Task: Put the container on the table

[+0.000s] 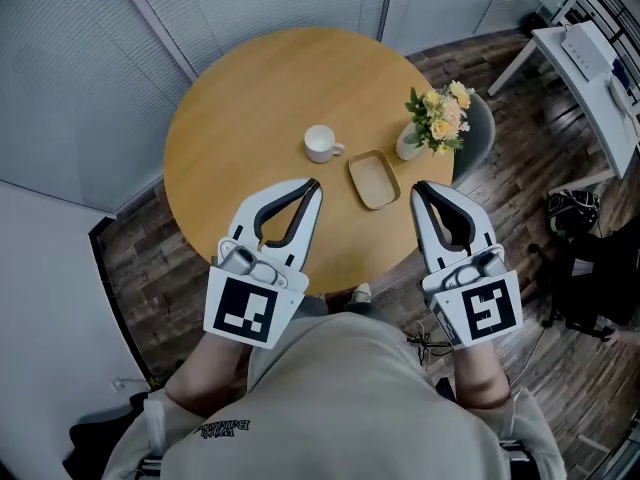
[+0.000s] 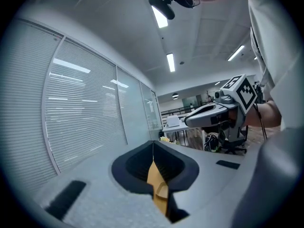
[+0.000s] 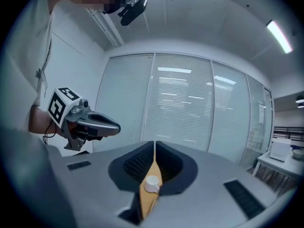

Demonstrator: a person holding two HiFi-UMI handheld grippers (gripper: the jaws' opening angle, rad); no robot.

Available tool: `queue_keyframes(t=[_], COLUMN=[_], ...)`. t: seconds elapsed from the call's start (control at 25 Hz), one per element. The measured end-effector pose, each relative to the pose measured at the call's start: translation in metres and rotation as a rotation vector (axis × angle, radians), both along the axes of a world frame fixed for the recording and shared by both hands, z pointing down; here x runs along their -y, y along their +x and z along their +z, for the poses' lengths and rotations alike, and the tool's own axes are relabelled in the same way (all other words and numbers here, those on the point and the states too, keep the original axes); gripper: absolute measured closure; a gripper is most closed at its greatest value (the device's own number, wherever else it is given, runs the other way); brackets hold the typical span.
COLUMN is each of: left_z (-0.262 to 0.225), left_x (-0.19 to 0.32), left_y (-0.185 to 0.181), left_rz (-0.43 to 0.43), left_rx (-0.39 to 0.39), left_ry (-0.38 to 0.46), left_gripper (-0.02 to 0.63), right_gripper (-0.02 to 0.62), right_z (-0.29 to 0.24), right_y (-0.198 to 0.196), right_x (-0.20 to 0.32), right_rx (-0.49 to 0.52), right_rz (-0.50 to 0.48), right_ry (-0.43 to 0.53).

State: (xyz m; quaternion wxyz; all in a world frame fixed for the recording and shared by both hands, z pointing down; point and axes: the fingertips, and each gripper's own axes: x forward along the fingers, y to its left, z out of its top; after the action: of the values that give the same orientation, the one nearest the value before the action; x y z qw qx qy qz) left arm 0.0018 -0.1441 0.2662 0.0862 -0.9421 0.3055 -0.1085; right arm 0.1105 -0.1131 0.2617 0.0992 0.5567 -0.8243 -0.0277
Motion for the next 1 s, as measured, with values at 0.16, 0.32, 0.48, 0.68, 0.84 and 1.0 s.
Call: queue_keyframes(t=[0.16,0.32,0.48,0.68,0.84,1.0], left_z=[0.006,0.019,0.026,0.029,0.026,0.024], left_x=[-0.008,-0.013,-0.018,-0.013,-0.012,-0.01], left_y=[-0.004,-0.012,-0.016,-0.019,-0.02,-0.023], left_rz=[-0.018,-0.039,-0.046,-0.058,-0.059,-0.066], left_rx=[0.009,-0.017,-0.011,0.012,0.01,-0.002], left_ry=[0.044,0.023,-0.001,-0.01,-0.01,-0.007], left_gripper=[0.584,0.584,0.584,0.584,0.584,0.584], right_gripper=[0.56,0.56,0.561,0.566,0.568,0.568], right_z=[0.008,0.023,0.022,0.018,0.02,0.017], right_y=[-0.004,-0.014,-0.019,-0.023,-0.024,-0.021], right_x=[-0.005,-0.006,-0.009,-0.011,-0.011,-0.011], right_rx=[0.022,0.042,0.059,0.042,0.033,0.052], right_rz=[0.0,-0.01,-0.009,-0.019,-0.007,-0.001], right_ry=[-0.013,-0.037,-0.03,-0.022,-0.038,-0.029])
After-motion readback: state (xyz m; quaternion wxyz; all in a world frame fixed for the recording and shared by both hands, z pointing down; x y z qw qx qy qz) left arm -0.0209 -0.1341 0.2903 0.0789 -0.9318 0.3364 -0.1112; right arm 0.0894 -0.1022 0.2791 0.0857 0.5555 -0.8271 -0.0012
